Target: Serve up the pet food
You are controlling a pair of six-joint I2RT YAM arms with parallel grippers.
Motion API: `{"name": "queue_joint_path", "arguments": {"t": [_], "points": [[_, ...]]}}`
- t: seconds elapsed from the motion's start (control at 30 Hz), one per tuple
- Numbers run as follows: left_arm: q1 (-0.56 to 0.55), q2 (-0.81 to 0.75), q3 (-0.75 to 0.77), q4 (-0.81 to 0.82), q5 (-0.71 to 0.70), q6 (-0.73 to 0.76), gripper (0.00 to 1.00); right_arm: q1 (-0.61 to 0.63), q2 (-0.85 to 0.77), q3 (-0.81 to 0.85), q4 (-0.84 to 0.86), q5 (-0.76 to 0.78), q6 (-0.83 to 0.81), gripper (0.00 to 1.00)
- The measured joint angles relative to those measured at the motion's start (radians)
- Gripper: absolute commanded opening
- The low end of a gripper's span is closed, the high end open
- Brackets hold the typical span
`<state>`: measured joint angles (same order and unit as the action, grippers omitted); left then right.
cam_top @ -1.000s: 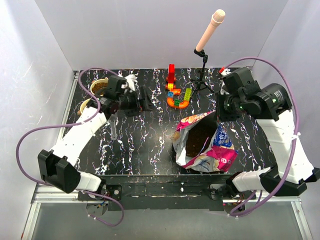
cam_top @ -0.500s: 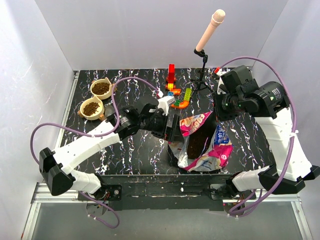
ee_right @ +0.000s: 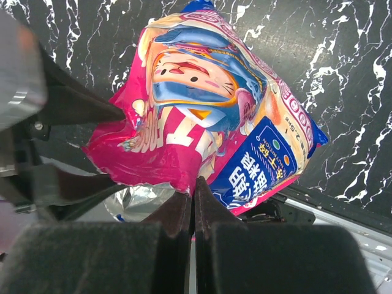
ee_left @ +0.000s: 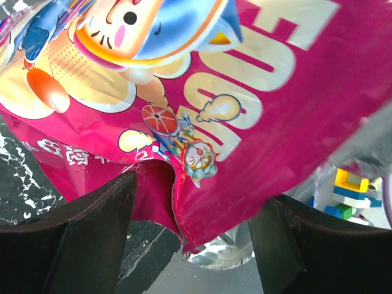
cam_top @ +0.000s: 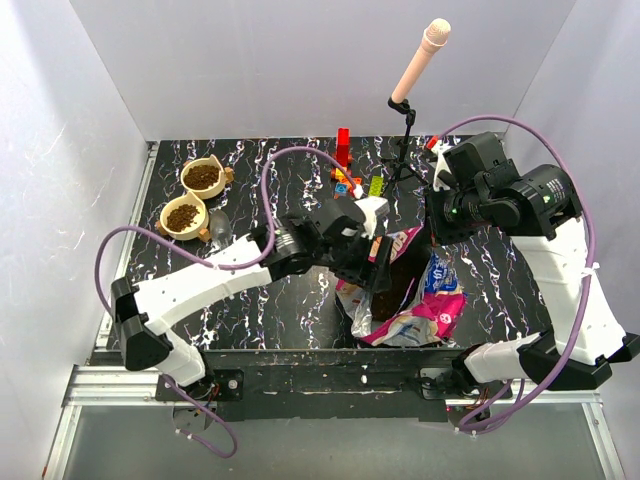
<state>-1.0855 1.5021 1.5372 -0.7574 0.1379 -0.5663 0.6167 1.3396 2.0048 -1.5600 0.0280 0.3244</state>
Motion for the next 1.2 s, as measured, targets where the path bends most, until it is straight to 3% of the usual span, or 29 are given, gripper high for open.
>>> {"name": "queue_joint_path", "arguments": {"t": [0.03, 0.13, 0.17, 0.27, 0.4, 0.57, 0.67, 0.87, 1.2], "points": [[-0.010, 0.016, 0.009, -0.011, -0.023, -0.001, 0.67, 0.000, 0.000, 0.000, 0.000, -0.004, 0.002, 0.01], [-0.041, 0.057, 0.052, -0.072, -0.136, -0.017, 0.19, 0.000, 0.000, 0.000, 0.000, -0.012, 0.006, 0.01], [-0.047, 0.067, 0.069, -0.100, -0.182, -0.026, 0.10, 0.000, 0.000, 0.000, 0.000, -0.013, 0.005, 0.01], [-0.052, 0.126, 0.167, -0.195, -0.296, -0.032, 0.00, 0.000, 0.003, 0.000, 0.003, -0.025, -0.002, 0.01], [-0.061, 0.243, 0.353, -0.360, -0.423, -0.051, 0.00, -0.001, 0.004, -0.005, 0.002, -0.031, -0.032, 0.05], [-0.058, 0.286, 0.481, -0.541, -0.618, -0.129, 0.00, 0.011, 0.009, -0.003, 0.061, -0.054, -0.051, 0.43], [-0.042, 0.277, 0.495, -0.602, -0.663, -0.180, 0.00, 0.056, -0.002, -0.013, 0.138, -0.035, -0.026, 0.56], [-0.011, 0.236, 0.495, -0.625, -0.653, -0.241, 0.00, 0.177, -0.068, -0.208, 0.266, 0.031, 0.069, 0.61], [0.000, 0.224, 0.557, -0.664, -0.636, -0.299, 0.00, 0.180, -0.145, -0.360, 0.248, 0.226, 0.199, 0.62]]}}
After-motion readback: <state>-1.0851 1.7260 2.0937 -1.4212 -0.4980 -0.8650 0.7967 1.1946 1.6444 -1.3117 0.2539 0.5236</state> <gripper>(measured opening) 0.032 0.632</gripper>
